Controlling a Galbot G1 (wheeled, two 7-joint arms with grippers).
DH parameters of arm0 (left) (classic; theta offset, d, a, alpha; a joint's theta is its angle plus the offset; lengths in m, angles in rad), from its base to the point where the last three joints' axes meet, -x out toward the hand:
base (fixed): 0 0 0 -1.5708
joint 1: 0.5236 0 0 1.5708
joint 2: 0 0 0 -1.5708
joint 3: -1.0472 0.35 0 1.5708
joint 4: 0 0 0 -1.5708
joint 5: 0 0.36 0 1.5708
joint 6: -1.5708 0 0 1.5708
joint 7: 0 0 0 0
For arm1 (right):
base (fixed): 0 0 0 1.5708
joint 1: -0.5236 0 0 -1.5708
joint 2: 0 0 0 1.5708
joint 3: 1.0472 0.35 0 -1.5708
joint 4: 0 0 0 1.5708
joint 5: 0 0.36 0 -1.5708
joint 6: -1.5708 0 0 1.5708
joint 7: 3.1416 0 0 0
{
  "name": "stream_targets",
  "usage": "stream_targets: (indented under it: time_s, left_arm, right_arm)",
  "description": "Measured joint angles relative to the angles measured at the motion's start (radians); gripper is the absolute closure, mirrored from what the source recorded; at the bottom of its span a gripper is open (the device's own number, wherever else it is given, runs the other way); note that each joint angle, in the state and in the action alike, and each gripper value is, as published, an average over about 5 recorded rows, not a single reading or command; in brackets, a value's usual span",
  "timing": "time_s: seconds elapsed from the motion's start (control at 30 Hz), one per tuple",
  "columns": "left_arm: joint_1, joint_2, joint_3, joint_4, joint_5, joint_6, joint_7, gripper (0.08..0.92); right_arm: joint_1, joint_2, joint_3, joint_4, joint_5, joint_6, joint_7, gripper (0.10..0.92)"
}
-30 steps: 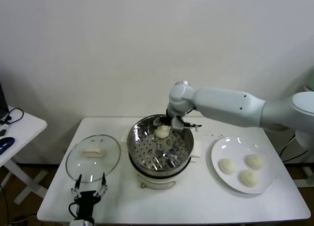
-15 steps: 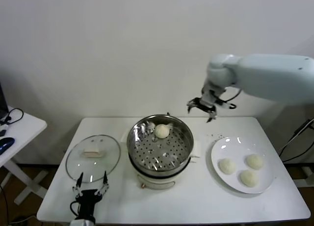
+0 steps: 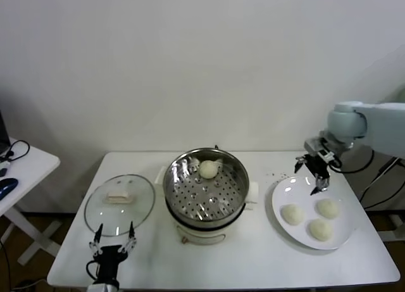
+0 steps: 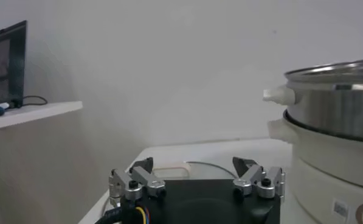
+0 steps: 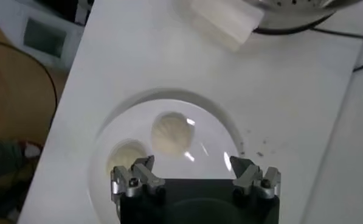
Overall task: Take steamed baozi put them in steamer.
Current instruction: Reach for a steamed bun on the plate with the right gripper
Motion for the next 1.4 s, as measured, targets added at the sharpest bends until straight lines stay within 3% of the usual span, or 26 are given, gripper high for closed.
stream_targets:
  time_s: [0.43,0.87,1.17,1.4]
  left_arm:
    - [0.003,0.0,-0.009,0.011,0.004,-0.006,0.0,0.177]
    - [0.005,0.001,-0.01,0.017,0.005,-0.012,-0.002,0.177]
    - [0.001,0.001,-0.012,0.026,0.005,-0.014,-0.003,0.177]
    - [0.0,0.001,-0.014,0.027,0.004,-0.014,-0.005,0.177]
  right_arm:
    - [-0.274,-0.044,0.153,-0.034,-0.016,-0.164,0.107,0.203]
    - [-0.47,-0.052,0.298,-0.079,-0.104,-0.226,0.168,0.207]
    - [-0.543,-0.05,0.369,-0.106,-0.154,-0.239,0.184,0.27]
    - [-0.576,-0.049,0.403,-0.109,-0.178,-0.243,0.185,0.362]
